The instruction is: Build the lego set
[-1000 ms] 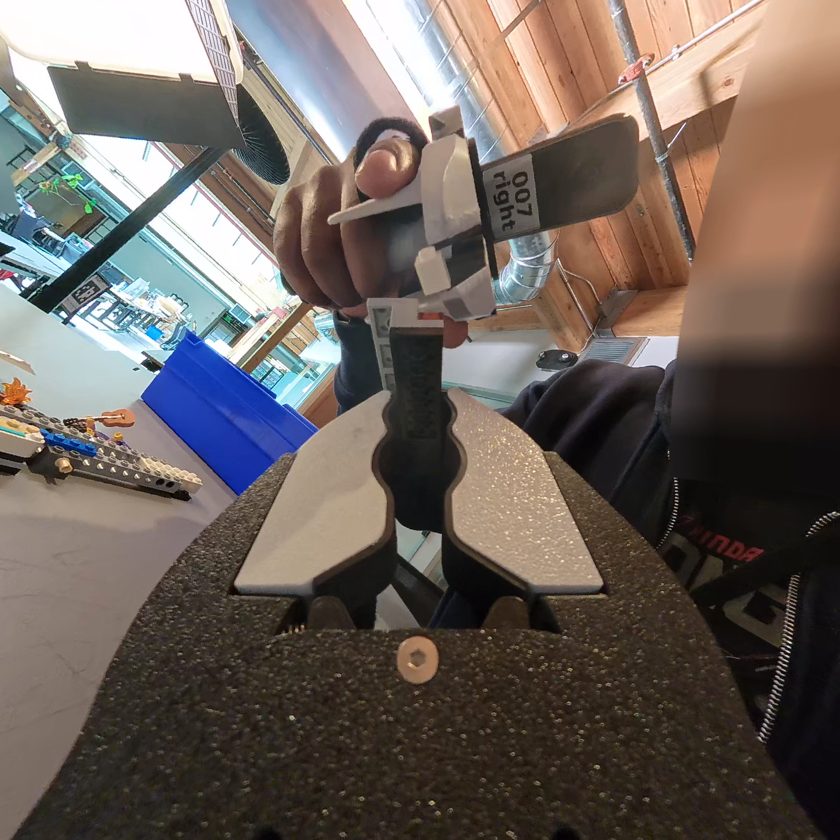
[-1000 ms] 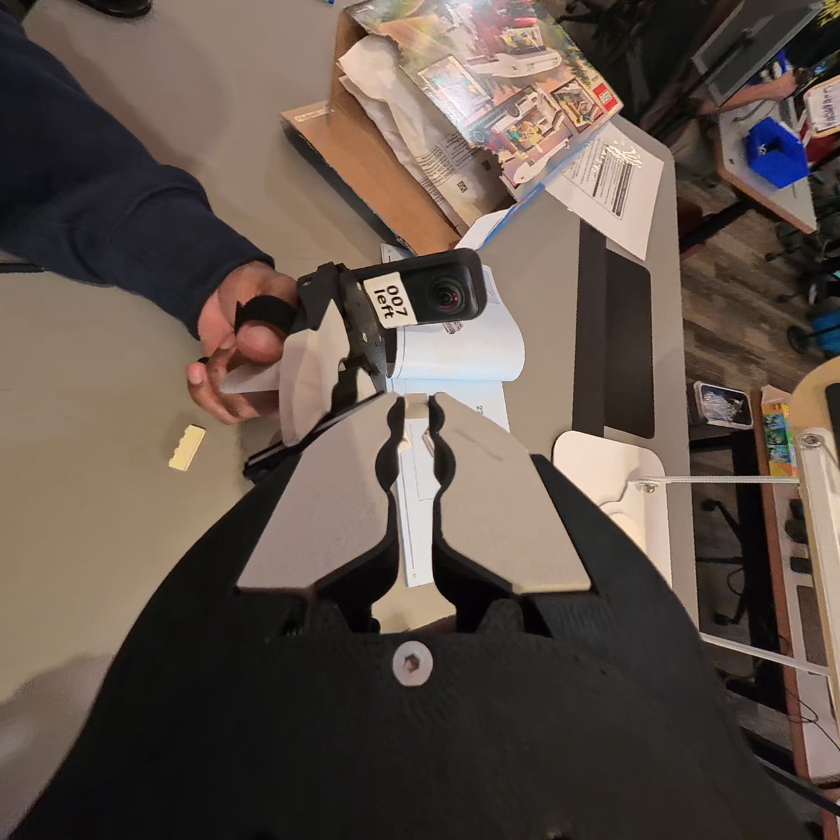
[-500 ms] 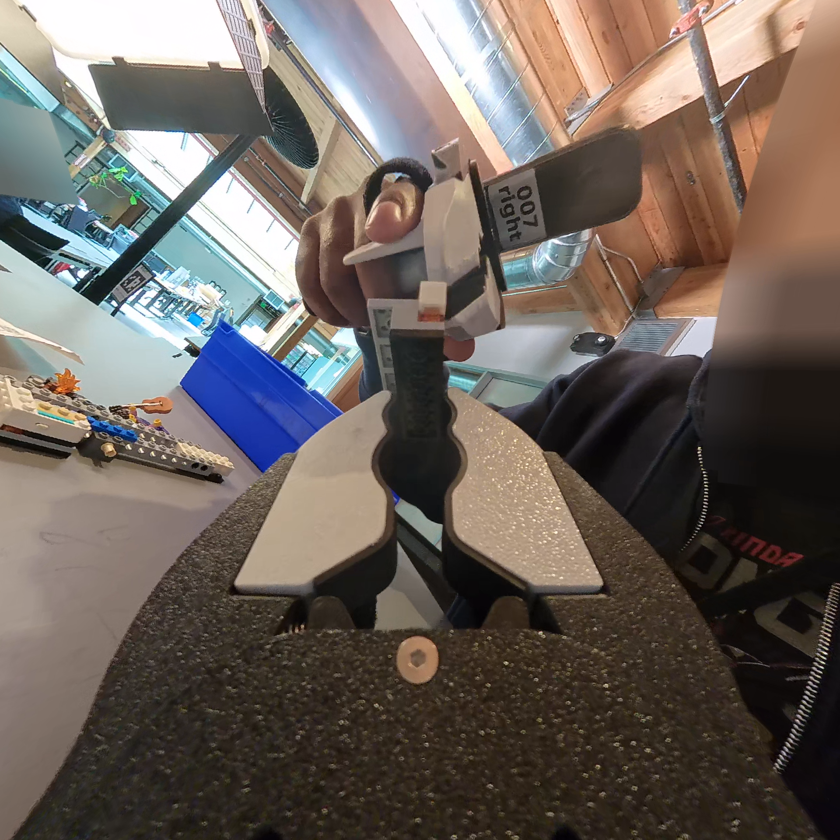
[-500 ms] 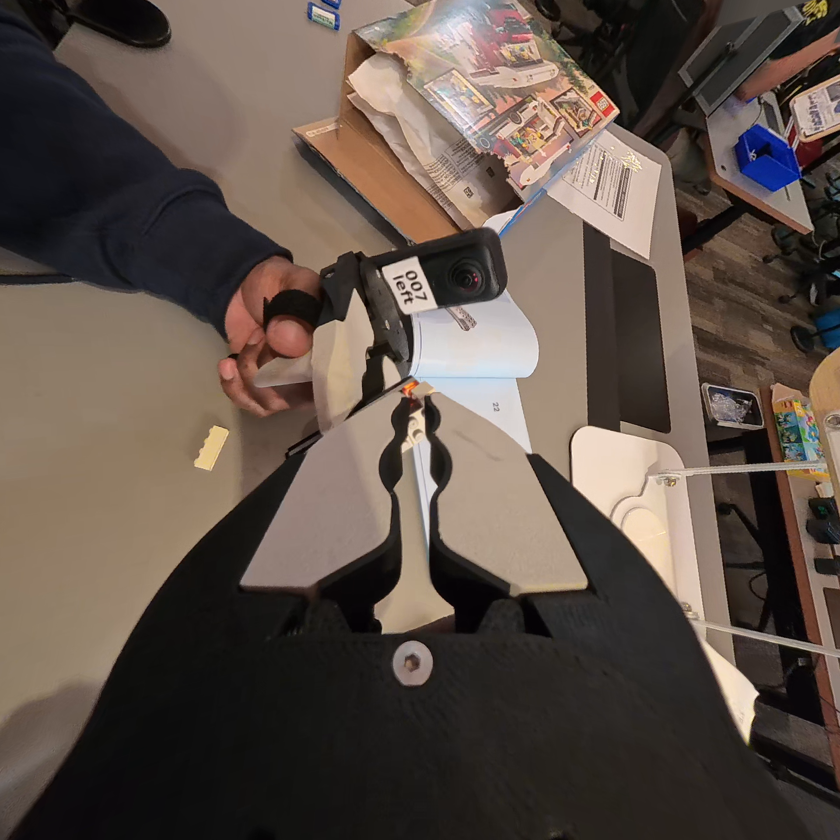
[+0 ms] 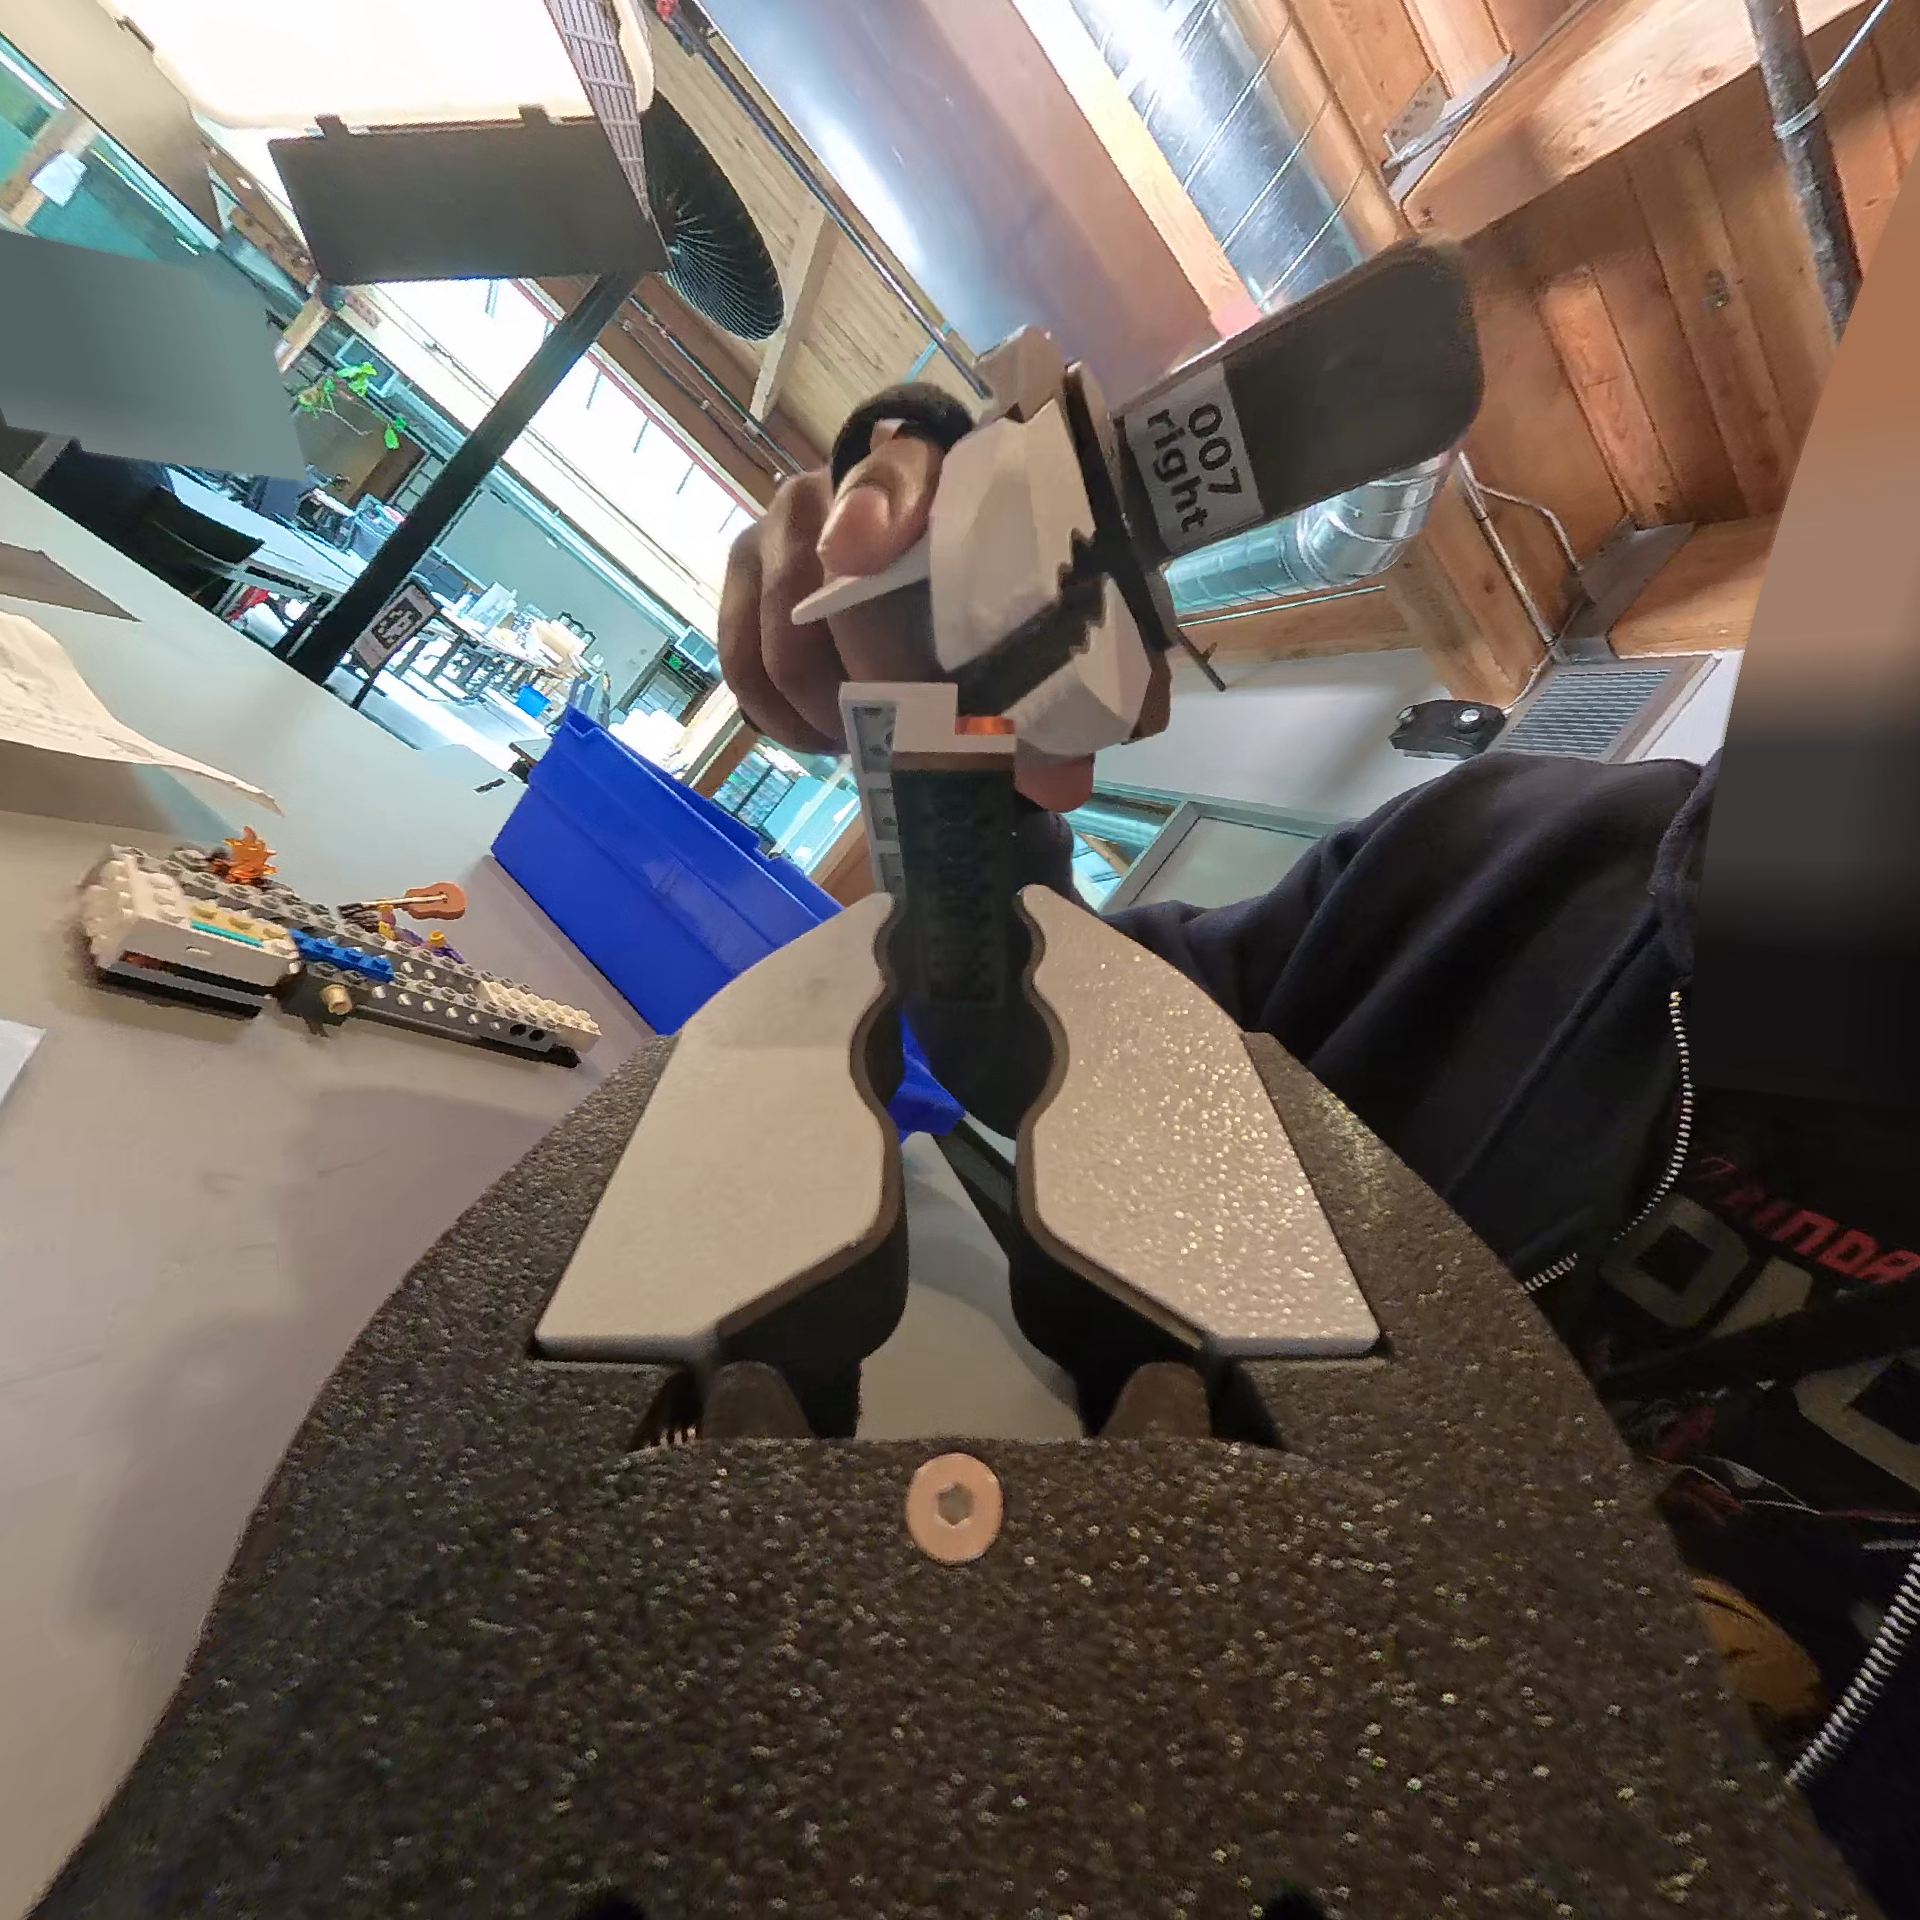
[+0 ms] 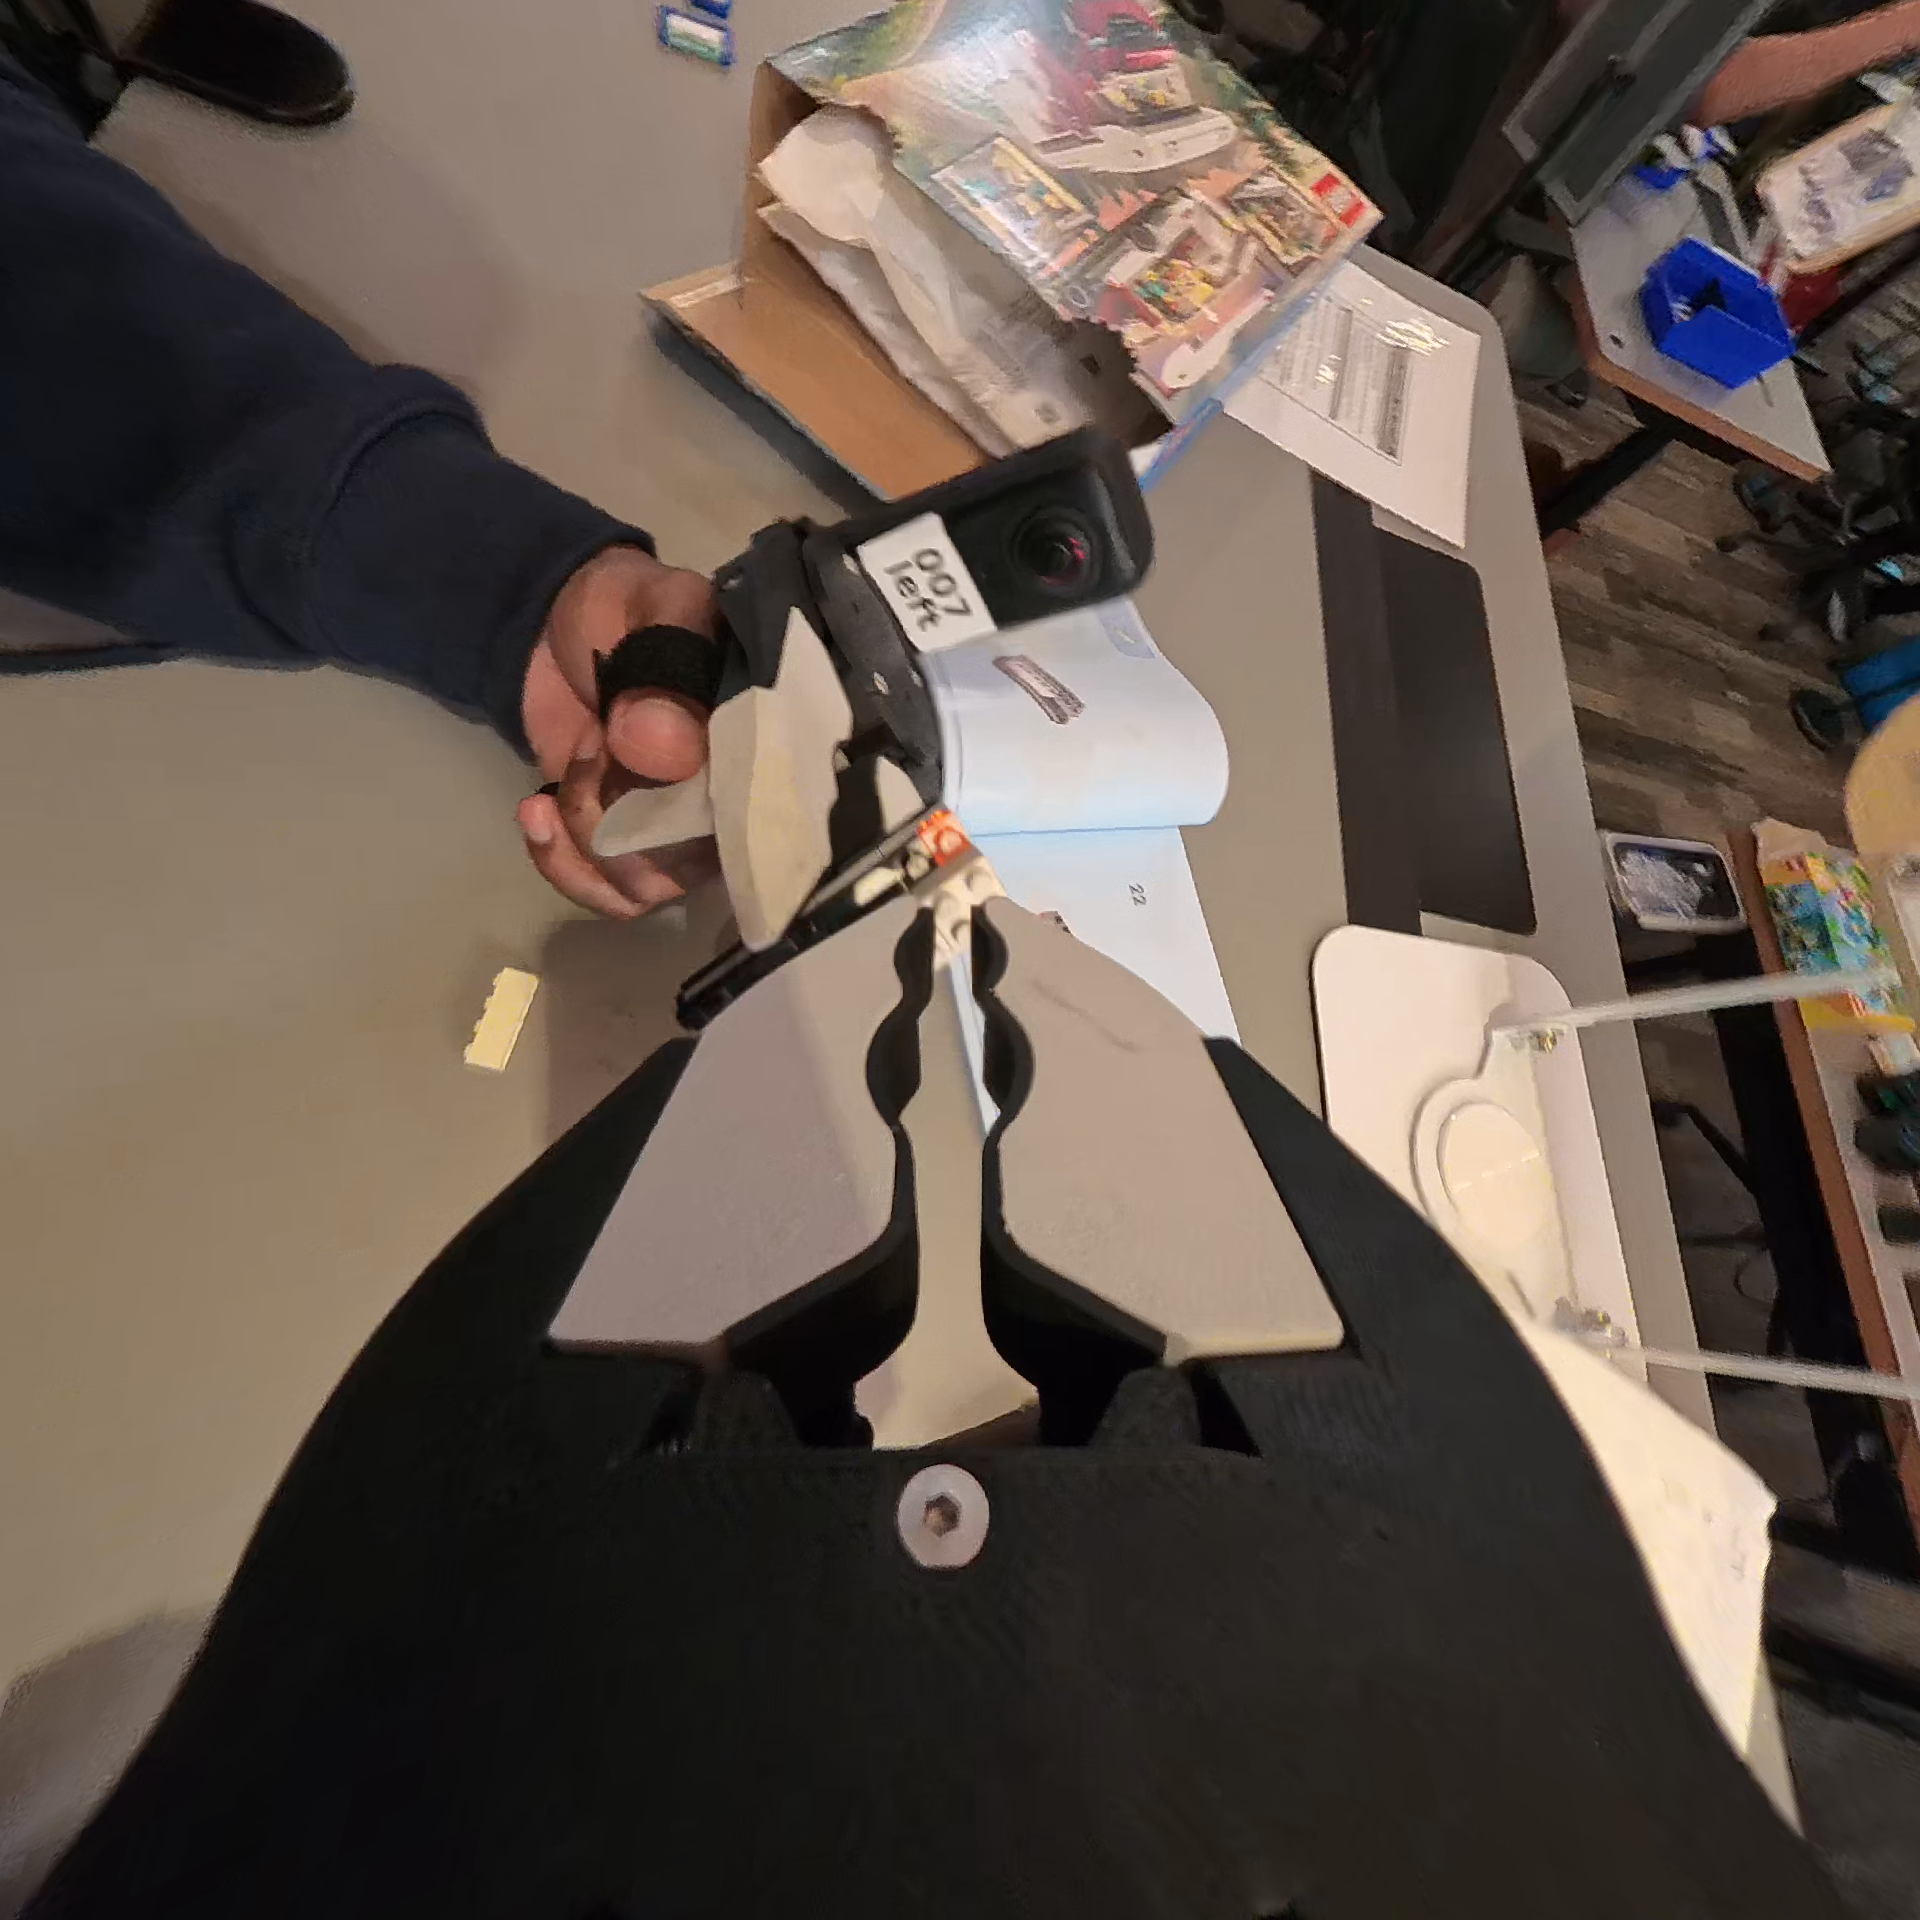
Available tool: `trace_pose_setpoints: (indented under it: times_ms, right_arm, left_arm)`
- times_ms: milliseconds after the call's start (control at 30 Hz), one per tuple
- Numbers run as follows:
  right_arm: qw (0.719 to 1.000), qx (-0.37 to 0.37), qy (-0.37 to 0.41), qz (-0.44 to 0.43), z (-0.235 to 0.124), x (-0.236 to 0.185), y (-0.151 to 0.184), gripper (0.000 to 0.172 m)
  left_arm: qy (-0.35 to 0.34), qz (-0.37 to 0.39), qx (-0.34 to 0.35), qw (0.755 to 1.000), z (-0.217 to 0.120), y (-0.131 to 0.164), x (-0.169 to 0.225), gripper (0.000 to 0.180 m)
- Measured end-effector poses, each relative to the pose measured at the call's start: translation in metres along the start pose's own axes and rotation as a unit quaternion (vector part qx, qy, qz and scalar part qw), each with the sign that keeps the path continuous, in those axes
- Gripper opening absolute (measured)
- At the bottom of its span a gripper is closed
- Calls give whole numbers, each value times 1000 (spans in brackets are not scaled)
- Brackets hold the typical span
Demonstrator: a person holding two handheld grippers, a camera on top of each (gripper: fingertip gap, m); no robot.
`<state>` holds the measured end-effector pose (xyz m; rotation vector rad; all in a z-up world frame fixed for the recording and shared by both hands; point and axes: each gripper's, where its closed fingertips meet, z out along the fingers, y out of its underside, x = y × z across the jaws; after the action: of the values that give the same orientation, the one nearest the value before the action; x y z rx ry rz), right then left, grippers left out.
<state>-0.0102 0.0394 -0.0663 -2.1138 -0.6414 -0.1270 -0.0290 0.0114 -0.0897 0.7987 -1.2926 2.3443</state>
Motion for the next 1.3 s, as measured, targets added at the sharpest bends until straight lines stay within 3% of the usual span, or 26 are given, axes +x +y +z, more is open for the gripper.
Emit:
trace_pose_setpoints:
  times_ms: [133,267,433,667,867,1133,1300]
  right_arm:
    - [986,3,104,127,-3,14,22,6]
    - [943,-30,210,256,6,24,72,9]
    - [913,-60,226,335,40,53,114,14]
    - [926,-163,190,284,84,90,150,15]
    - [928,-135,112,329,105,91,143,21]
    - [918,-182,122,329,111,78,158,18]
    - [923,-168,152,312,110,76,159,11]
  left_arm:
    - [-30,31,15,999,-23,-16,2,17]
    - [-40,49,49,997,-40,-35,8,17]
    - [-44,47,49,997,-42,-35,4,17]
    - [-53,46,42,997,-44,-32,-2,17]
    - [-54,50,51,996,-48,-36,0,17]
    - [-53,46,47,996,-46,-34,-2,17]
    - [-51,45,44,997,-43,-33,-3,17]
